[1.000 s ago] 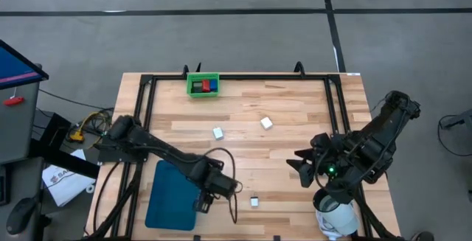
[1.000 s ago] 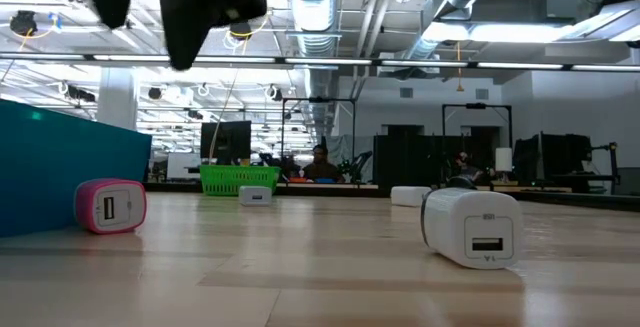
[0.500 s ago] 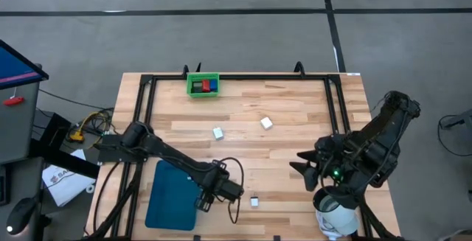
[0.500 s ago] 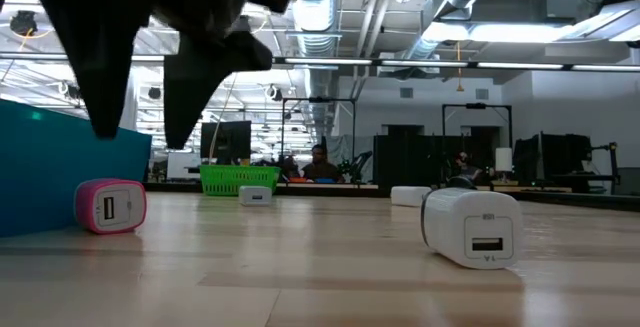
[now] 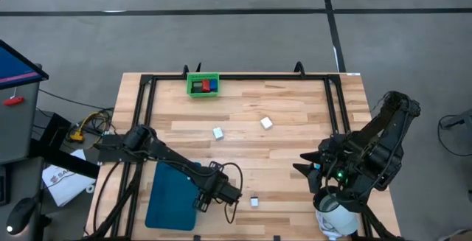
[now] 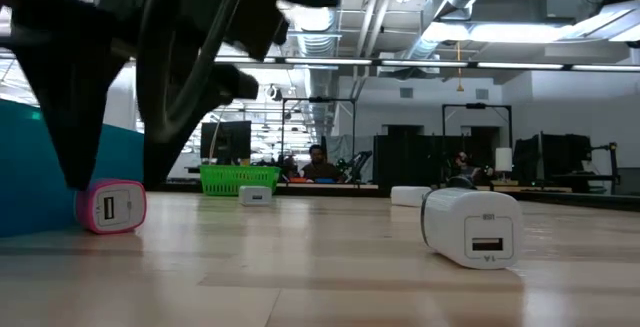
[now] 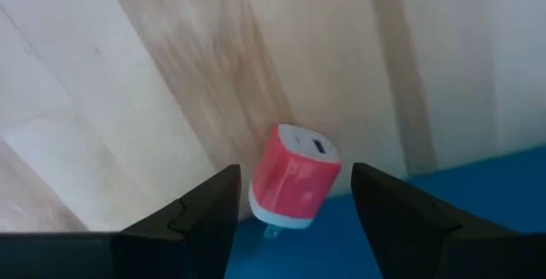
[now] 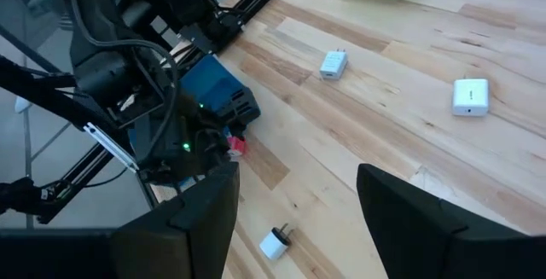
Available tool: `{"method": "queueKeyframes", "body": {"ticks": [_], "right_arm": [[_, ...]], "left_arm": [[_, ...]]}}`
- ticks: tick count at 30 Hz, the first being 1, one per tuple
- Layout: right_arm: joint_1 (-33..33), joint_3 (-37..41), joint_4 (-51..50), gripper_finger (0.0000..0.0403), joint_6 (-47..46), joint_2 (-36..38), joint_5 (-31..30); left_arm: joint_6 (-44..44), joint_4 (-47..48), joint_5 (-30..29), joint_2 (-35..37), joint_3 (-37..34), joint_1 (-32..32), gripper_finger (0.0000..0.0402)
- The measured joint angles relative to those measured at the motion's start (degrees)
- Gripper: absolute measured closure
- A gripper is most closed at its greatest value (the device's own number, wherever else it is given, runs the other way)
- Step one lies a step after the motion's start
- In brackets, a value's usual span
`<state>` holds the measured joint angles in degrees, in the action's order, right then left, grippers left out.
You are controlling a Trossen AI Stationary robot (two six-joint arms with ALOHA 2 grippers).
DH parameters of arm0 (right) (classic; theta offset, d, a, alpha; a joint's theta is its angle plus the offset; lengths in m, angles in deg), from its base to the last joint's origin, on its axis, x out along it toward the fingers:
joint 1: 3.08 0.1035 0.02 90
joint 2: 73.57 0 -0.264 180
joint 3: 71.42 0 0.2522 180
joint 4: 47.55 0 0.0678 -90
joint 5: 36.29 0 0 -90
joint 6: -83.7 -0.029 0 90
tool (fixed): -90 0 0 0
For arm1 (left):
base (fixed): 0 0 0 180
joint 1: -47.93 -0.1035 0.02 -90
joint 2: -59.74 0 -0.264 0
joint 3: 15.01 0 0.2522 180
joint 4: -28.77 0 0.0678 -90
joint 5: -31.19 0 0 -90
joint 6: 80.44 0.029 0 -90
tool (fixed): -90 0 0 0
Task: Pick & Place Office items
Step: Put the pink charger adapter into the blue bin
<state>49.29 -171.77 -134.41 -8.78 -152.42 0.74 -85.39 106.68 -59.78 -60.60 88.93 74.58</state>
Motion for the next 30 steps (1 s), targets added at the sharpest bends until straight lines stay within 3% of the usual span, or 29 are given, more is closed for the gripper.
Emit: {"method": "queueKeyframes", "body": {"ticks": [8, 14, 22, 30], "right_arm": [[0.07, 0.02, -0.78, 0.0173, -1.01, 0.00, 0.04], [0.07, 0.02, -1.68, 0.0173, -2.05, 0.00, 0.07], [0.05, 0.02, -1.66, 0.0173, -2.08, 0.00, 0.11], [0.05, 0.02, -1.62, 0.0173, -2.67, 0.00, 0.17]], "left_arm": [[-1.72, -3.70, 0.07, -0.02, -3.84, -0.01, 0.0201], [-3.58, -4.87, 0.29, 0.03, -3.95, -0.90, 0.0281], [-8.42, -7.43, 0.80, 1.23, -1.90, -3.28, 0.0282], [-15.46, -5.35, -0.33, 12.17, -2.81, -6.46, 0.0282]]}}
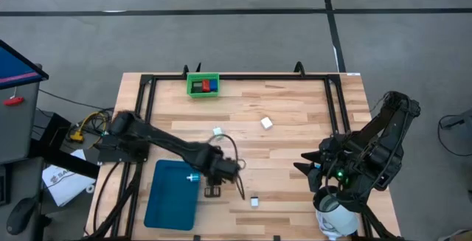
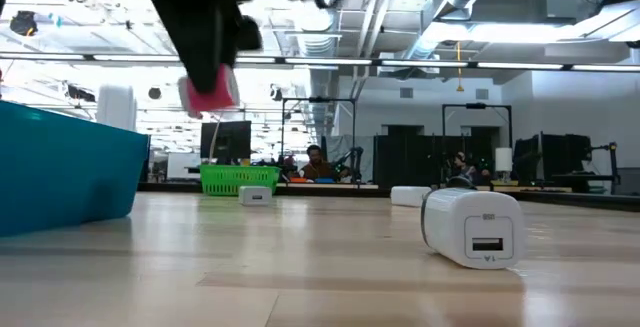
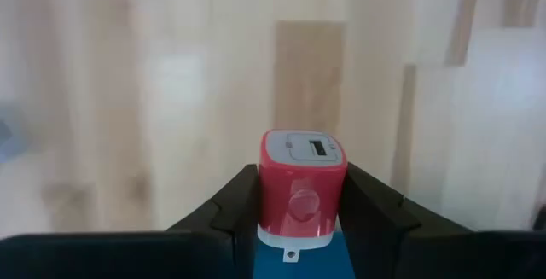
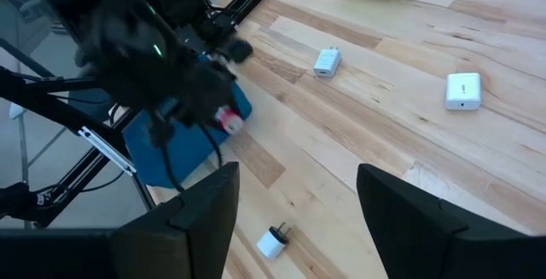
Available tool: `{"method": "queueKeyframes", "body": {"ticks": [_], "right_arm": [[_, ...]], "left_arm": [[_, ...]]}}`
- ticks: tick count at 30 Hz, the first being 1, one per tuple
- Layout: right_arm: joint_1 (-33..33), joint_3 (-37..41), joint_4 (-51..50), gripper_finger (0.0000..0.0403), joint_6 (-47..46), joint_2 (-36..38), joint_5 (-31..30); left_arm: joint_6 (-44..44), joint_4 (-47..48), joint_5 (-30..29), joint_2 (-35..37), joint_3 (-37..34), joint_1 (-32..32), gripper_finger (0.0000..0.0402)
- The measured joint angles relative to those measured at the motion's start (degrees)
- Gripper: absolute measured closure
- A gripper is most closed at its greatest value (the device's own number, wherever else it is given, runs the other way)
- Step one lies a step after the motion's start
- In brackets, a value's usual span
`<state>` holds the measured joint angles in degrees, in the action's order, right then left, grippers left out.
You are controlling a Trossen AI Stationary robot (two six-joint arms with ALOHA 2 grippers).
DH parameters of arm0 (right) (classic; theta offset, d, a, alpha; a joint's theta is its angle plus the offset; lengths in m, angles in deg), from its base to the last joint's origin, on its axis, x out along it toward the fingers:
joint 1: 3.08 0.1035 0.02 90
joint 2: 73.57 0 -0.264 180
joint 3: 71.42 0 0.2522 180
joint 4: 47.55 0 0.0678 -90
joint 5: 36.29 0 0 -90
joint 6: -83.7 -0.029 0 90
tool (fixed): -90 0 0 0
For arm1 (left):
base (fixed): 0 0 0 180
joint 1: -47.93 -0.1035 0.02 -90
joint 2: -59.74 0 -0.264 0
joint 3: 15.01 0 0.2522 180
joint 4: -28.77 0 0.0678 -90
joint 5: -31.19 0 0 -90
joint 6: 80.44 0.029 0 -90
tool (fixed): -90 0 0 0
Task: Pick & Place Office items
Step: Put the pink charger adapter into the blue bin
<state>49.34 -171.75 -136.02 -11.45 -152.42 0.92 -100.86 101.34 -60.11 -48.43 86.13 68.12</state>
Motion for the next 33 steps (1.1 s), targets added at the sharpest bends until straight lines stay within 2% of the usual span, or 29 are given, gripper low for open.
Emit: {"method": "queueKeyframes", "body": {"ticks": [4, 8, 14, 18, 21, 28, 33], "right_arm": [[0.00, 0.00, -0.07, 0.0173, 0.02, 0.00, 0.00], [0.00, 0.00, -0.13, 0.0173, 0.00, 0.00, 0.08], [0.00, 0.00, -0.28, 0.0173, -0.28, 0.00, 0.22], [0.00, 0.00, -0.31, 0.0173, -0.85, -0.26, 0.25], [0.00, 0.00, -0.31, 0.0173, -1.17, -0.26, 0.25], [-0.15, 0.00, -0.50, 0.0173, -1.53, -0.26, 0.25], [-0.20, 0.00, -0.56, 0.0173, -2.40, -0.26, 0.26]], "left_arm": [[-0.12, 6.07, -1.24, 6.59, -2.29, 0.35, 0.0282], [-3.68, 10.93, -1.22, 13.06, -7.86, 1.83, 0.0282], [-12.98, 7.20, 1.93, 19.85, -18.20, 7.10, 0.0282], [-17.05, 1.37, 3.54, 19.67, -22.20, 11.41, 0.0282], [-19.02, -2.69, 4.13, 17.01, -22.78, 13.17, 0.0282], [-20.12, -9.53, 4.16, 11.18, -22.80, 12.94, 0.0282], [-20.62, -8.88, 2.73, 9.10, -22.82, 12.17, 0.0282]]}}
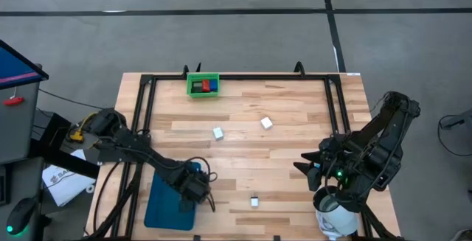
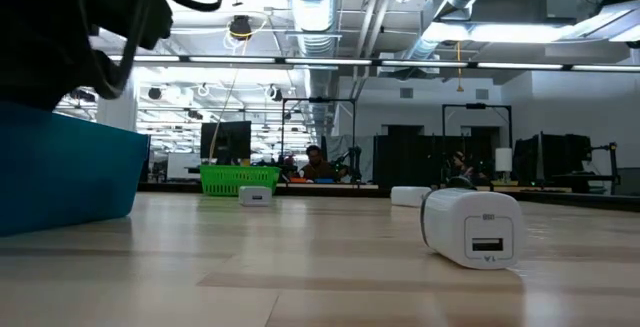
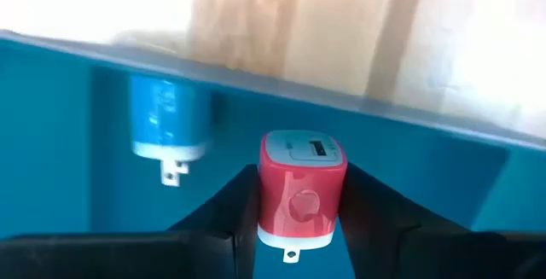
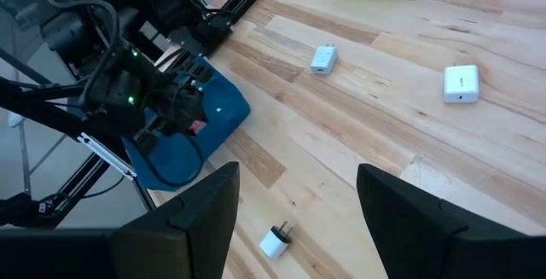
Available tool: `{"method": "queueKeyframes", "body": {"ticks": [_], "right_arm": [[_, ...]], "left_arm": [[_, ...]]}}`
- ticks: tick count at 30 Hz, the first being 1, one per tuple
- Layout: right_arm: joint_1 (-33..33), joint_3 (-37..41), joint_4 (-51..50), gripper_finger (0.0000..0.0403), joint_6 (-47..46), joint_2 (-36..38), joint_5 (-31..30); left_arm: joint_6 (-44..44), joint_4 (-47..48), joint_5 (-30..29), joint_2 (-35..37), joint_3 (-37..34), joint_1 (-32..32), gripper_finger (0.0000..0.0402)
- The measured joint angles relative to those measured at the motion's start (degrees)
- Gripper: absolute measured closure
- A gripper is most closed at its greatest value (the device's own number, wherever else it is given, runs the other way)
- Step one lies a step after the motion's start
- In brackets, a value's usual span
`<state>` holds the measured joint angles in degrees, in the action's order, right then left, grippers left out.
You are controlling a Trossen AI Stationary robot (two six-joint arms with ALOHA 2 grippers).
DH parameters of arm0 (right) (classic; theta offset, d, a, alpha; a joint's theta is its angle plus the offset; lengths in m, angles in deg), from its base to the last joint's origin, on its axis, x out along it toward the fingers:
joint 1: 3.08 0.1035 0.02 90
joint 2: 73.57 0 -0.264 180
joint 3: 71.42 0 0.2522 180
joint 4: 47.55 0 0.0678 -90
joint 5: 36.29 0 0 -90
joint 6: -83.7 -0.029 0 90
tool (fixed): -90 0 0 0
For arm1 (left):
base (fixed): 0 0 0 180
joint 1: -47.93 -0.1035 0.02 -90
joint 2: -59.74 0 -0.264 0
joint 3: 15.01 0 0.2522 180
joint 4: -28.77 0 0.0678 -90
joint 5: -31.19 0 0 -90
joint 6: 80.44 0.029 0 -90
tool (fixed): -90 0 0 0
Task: Pick & Place Office items
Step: Put the pink charger adapter into the blue bin, then put the white and black charger adapter into the blue bin
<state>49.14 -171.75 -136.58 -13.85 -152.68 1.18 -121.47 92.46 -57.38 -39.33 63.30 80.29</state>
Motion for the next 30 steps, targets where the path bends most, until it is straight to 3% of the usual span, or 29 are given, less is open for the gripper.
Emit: {"method": "queueKeyframes", "body": {"ticks": [16, 23, 30], "right_arm": [[0.02, 0.00, 0.46, 0.0173, 0.00, 0.02, 0.04], [0.19, 0.00, 0.49, 0.0173, 0.00, 0.02, 0.13], [0.22, 0.00, 0.48, 0.0173, 0.00, 0.02, 0.15]], "left_arm": [[0.06, -1.38, -3.52, 0.13, 0.00, -0.70, 0.0280], [-0.16, -1.63, -5.22, 0.15, 0.00, -0.68, 0.0223], [-0.43, -1.29, -5.39, 1.10, 0.02, -0.79, 0.0240]]}}
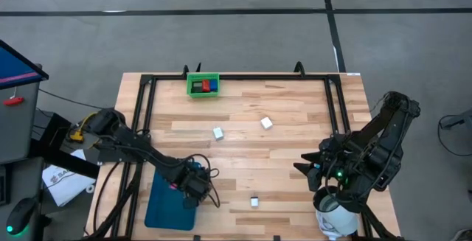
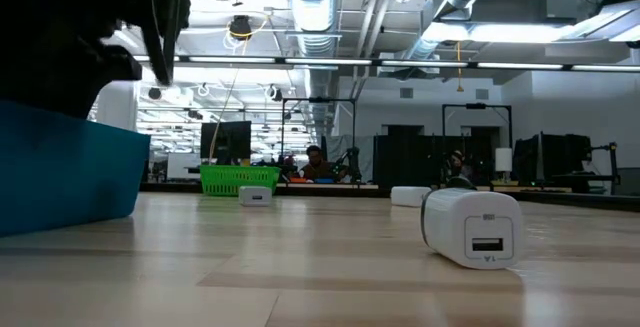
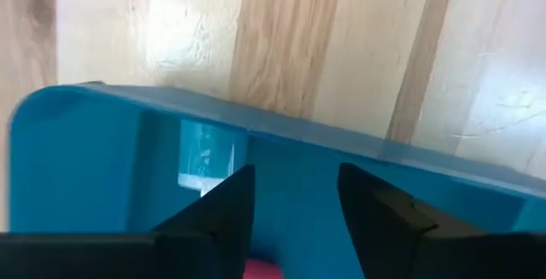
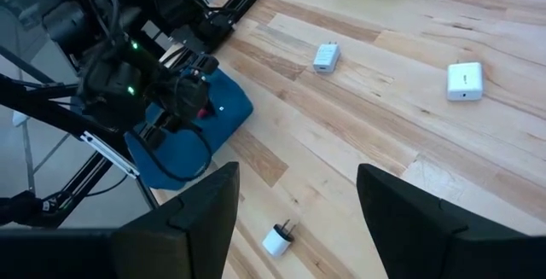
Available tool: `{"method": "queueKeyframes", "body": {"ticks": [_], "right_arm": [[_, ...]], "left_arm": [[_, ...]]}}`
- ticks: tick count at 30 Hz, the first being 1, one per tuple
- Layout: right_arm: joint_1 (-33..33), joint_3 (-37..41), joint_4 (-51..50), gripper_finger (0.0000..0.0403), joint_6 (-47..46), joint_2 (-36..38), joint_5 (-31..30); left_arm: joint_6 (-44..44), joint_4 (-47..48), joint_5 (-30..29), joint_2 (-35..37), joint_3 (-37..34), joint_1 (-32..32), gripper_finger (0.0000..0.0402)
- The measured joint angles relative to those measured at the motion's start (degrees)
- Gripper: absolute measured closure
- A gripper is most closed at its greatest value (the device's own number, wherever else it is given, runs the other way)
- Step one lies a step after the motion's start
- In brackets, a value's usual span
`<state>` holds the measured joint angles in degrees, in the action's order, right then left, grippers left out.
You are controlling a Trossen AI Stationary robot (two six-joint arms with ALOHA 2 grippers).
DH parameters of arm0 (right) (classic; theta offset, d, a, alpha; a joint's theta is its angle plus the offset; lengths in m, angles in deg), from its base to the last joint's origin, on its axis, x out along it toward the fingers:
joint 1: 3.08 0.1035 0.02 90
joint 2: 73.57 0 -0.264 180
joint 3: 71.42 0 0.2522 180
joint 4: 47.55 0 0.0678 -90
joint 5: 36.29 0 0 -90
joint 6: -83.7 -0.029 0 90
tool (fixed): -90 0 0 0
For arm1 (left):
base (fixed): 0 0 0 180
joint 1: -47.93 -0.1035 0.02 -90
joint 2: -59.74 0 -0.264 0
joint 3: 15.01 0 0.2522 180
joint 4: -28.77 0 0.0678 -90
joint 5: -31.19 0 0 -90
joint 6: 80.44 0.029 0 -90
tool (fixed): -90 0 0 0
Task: Pick & Place Office items
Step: Put the white and black charger adapter into the blue bin
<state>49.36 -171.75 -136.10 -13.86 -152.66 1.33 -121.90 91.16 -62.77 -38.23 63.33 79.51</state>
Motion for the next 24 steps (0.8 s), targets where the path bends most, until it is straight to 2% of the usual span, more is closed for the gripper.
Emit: {"method": "queueKeyframes", "body": {"ticks": [13, 16, 19, 24], "right_arm": [[0.04, 0.00, -0.21, 0.0173, 0.66, 0.02, 0.00], [0.04, 0.00, -0.19, 0.0173, 1.02, 0.02, 0.00], [0.04, 0.00, -0.18, 0.0173, 1.39, 0.02, -0.10], [0.04, 0.00, -0.17, 0.0173, 1.55, 0.02, -0.13]], "left_arm": [[-5.81, 5.01, -1.95, 10.79, 0.04, -0.15, 0.0276], [-5.47, 0.28, -1.25, 13.25, 0.02, -0.07, 0.0286], [-3.86, -8.27, 0.03, 14.37, 0.04, -0.42, 0.0287], [2.73, -21.10, 1.00, 12.91, 0.61, -0.48, 0.0262]]}}
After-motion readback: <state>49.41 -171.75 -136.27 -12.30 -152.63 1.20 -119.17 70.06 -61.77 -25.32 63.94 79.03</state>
